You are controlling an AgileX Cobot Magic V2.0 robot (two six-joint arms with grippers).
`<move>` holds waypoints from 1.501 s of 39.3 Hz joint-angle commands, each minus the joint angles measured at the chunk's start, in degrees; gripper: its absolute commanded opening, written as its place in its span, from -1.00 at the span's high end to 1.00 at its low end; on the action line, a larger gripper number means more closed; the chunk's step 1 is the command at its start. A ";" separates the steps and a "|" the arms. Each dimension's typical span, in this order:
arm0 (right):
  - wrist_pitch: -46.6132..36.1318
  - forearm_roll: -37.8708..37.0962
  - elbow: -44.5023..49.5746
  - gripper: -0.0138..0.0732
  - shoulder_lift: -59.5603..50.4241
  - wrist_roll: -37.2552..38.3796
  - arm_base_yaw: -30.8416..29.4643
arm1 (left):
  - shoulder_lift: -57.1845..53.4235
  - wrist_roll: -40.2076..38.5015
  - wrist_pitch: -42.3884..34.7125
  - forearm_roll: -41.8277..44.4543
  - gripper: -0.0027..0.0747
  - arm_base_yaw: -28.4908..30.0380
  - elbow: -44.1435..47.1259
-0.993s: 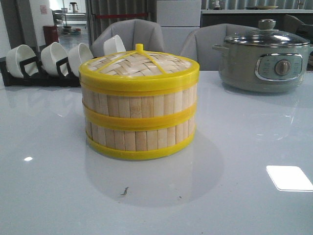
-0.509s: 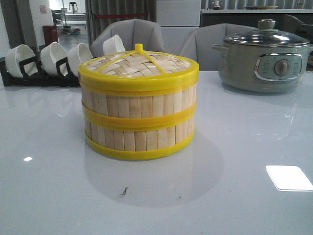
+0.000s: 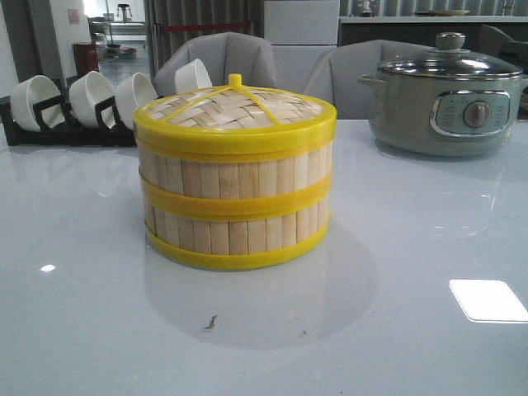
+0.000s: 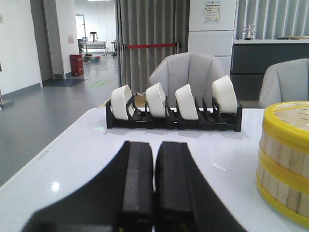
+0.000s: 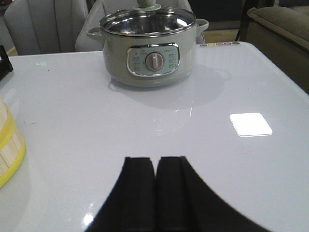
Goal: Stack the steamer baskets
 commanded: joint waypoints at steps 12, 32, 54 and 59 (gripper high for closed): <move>-4.72 -0.34 -1.76 0.55 0.14 -0.40 -0.42 | -0.76 0.02 -3.95 3.47 0.70 0.06 -0.01; -4.72 -0.34 -1.76 0.55 0.14 -0.40 -0.42 | -0.76 0.02 -3.44 3.69 0.70 0.06 -0.01; -5.58 -0.34 -1.76 0.55 -0.07 -0.40 -0.42 | -0.76 0.02 -3.44 3.69 0.70 0.06 -0.01; -1.94 -0.34 -1.76 0.55 -3.96 -0.40 -0.53 | -0.76 0.02 -3.44 3.69 0.70 0.06 -0.01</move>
